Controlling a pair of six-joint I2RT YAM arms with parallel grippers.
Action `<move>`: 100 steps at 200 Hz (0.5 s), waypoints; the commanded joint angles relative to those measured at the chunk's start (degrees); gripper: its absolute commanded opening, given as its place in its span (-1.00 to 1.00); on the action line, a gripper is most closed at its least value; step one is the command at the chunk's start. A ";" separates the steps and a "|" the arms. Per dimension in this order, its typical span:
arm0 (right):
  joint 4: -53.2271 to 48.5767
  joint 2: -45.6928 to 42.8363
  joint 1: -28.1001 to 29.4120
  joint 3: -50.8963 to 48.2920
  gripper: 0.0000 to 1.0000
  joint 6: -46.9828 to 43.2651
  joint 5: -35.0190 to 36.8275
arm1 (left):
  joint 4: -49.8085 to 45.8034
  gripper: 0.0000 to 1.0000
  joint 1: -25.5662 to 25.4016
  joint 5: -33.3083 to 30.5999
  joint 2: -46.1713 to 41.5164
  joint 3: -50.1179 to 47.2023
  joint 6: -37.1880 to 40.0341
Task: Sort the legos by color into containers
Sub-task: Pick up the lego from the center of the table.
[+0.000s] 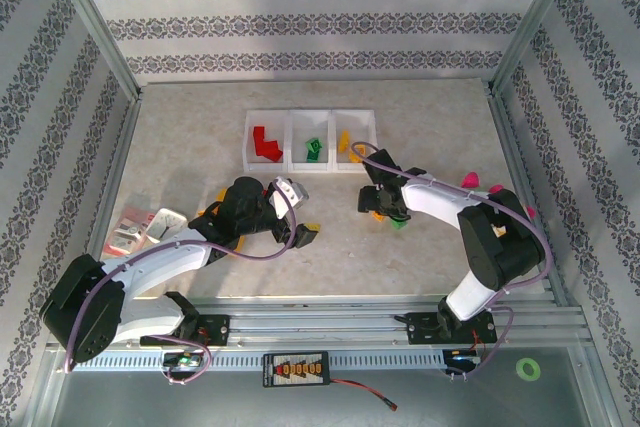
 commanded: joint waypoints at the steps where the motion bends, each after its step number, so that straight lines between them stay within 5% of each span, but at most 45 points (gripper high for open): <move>1: -1.14 -0.32 0.59 -0.23 0.36 1.95 1.40 | 3.22 0.99 -0.89 0.80 -0.79 -0.29 0.78; 100: -3.37 -0.78 1.31 2.76 0.01 0.97 2.27 | 2.24 0.99 -0.89 -0.60 -2.57 -0.96 0.35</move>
